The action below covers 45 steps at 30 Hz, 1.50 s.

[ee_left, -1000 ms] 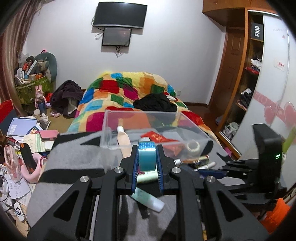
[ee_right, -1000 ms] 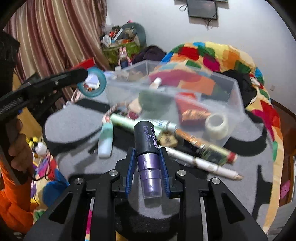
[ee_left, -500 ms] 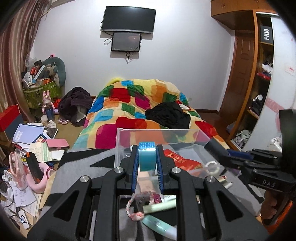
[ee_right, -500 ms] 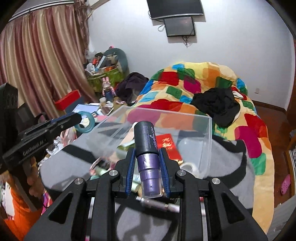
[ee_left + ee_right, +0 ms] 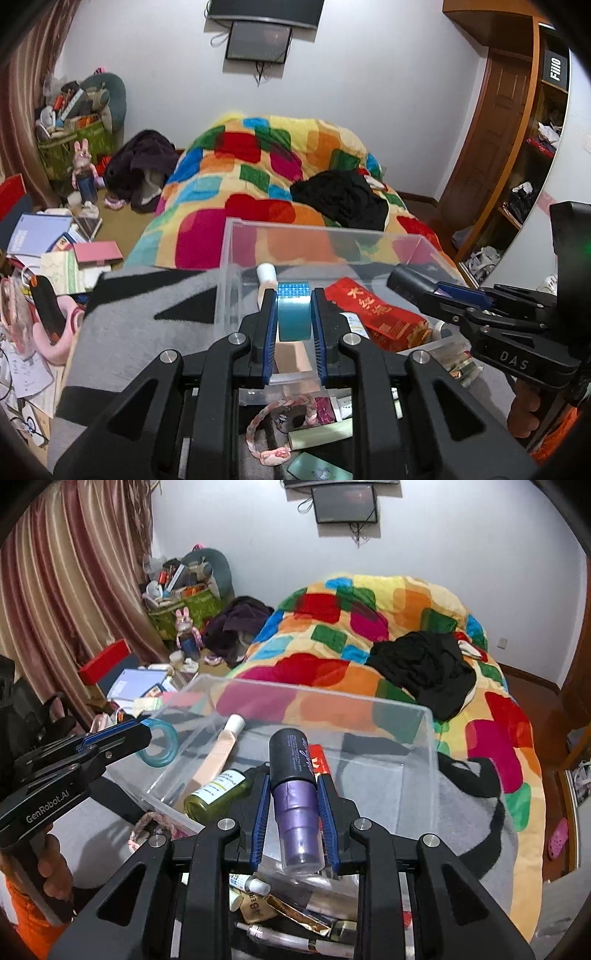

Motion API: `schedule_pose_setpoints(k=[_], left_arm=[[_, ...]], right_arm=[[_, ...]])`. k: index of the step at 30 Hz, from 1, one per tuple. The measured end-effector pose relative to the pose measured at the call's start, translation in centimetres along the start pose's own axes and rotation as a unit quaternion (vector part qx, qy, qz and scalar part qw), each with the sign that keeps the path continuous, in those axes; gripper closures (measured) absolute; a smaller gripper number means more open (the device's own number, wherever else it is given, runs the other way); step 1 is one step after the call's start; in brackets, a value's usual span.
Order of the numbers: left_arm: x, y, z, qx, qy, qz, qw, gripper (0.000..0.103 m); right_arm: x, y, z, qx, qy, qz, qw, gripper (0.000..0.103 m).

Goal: Organize objects
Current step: 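Grasp blue tape roll with left gripper while right gripper grasps purple tube, drop both into box, then grasp pale green bottle with left gripper while right gripper grasps white pen, drop both into box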

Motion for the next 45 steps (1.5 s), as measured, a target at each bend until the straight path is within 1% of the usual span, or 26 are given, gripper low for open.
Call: schedule_pose_setpoints(k=[3, 9, 11, 12, 13, 14, 16, 17, 19, 21, 23, 25, 27, 30, 32, 34, 35, 37, 41, 44, 45], left_arm=[[0.3, -0.6, 0.0, 0.007, 0.002, 0.014, 0.9999, 0.086], [0.6, -0.9, -0.1, 0.017, 0.002, 0.028, 0.9995, 0.084], [0.6, -0.8, -0.2, 0.020, 0.005, 0.031, 0.9993, 0.078], [0.7, -0.7, -0.2, 0.021, 0.006, 0.030, 0.9993, 0.072], [0.8, -0.3, -0.3, 0.020, 0.006, 0.027, 0.9994, 0.066], [0.7, -0.1, -0.4, 0.019, 0.006, 0.024, 0.9995, 0.062], [0.9, 0.5, -0.6, 0.017, 0.003, 0.017, 0.9997, 0.053], [1.0, 1.0, -0.8, 0.015, 0.001, 0.013, 0.9998, 0.051], [1.3, 1.7, -1.0, 0.010, -0.002, 0.009, 0.9999, 0.039], [1.6, 2.3, -1.0, 0.008, -0.004, 0.005, 0.9999, 0.035], [2.1, 2.8, -1.2, 0.003, -0.009, 0.007, 0.9999, 0.032], [2.9, 3.2, -1.5, -0.007, -0.015, 0.009, 0.9998, 0.024], [3.8, 3.4, -1.6, -0.019, -0.014, 0.014, 0.9996, 0.021], [5.7, 2.9, -1.9, -0.022, -0.019, 0.040, 0.9988, 0.021], [7.0, 2.4, -2.3, -0.036, -0.026, 0.055, 0.9975, 0.021], [8.1, 2.1, -2.6, -0.055, -0.031, 0.060, 0.9962, 0.021], [8.6, 2.0, -2.8, -0.059, -0.033, 0.061, 0.9958, 0.021], [9.4, 1.7, -2.9, -0.068, -0.034, 0.067, 0.9948, 0.021], [10.6, 1.3, -2.7, -0.082, -0.037, 0.081, 0.9926, 0.021], [11.3, 1.9, -2.0, -0.079, -0.031, 0.087, 0.9926, 0.022], [11.5, 2.2, -1.8, -0.080, -0.030, 0.087, 0.9925, 0.025]], right_arm=[[0.3, -0.6, 0.4, -0.008, 0.007, 0.011, 1.000, 0.079], [0.8, -1.2, 0.9, -0.006, 0.017, 0.023, 1.000, 0.079], [0.8, -1.2, 0.9, -0.008, 0.017, 0.024, 1.000, 0.079], [0.9, -1.0, 0.8, -0.009, 0.017, 0.023, 1.000, 0.079], [1.0, -0.8, 0.8, -0.009, 0.019, 0.022, 1.000, 0.077], [0.9, -0.7, 0.6, -0.008, 0.019, 0.021, 1.000, 0.075], [1.2, -0.1, 0.4, -0.008, 0.017, 0.017, 1.000, 0.068], [1.3, 0.2, 0.3, -0.010, 0.016, 0.015, 1.000, 0.067], [1.5, 1.0, 0.0, -0.012, 0.014, 0.009, 1.000, 0.066], [1.8, 1.8, -0.2, -0.008, 0.015, 0.002, 1.000, 0.064], [2.2, 2.9, -0.4, -0.005, 0.017, -0.008, 1.000, 0.061], [2.6, 3.8, -0.7, -0.002, 0.020, -0.018, 1.000, 0.055], [3.1, 4.7, -1.0, 0.007, 0.022, -0.028, 0.999, 0.052], [4.5, 5.7, -1.7, 0.017, 0.031, -0.031, 0.999, 0.051], [5.6, 5.8, -2.2, 0.028, 0.042, -0.023, 0.998, 0.051], [7.0, 5.5, -2.8, 0.041, 0.055, -0.009, 0.998, 0.049], [7.8, 5.2, -3.1, 0.046, 0.061, -0.001, 0.997, 0.048], [8.9, 4.7, -3.8, 0.051, 0.065, 0.013, 0.996, 0.042], [10.2, 3.2, -5.3, 0.062, 0.067, 0.045, 0.995, 0.042], [10.2, 2.2, -5.9, 0.051, 0.064, 0.057, 0.995, 0.042], [10.2, 1.9, -6.0, 0.043, 0.062, 0.061, 0.995, 0.042]])
Point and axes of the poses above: each gripper's, at about its wrist camera, not at the fingertips, and y roughly against the way its jaws point, z to its left, x to its underside, the point moved 1 cm from there along -y, roughly the way its jaws point, and after that the axes turned 8 degrees about x, right-handed, at the moved point
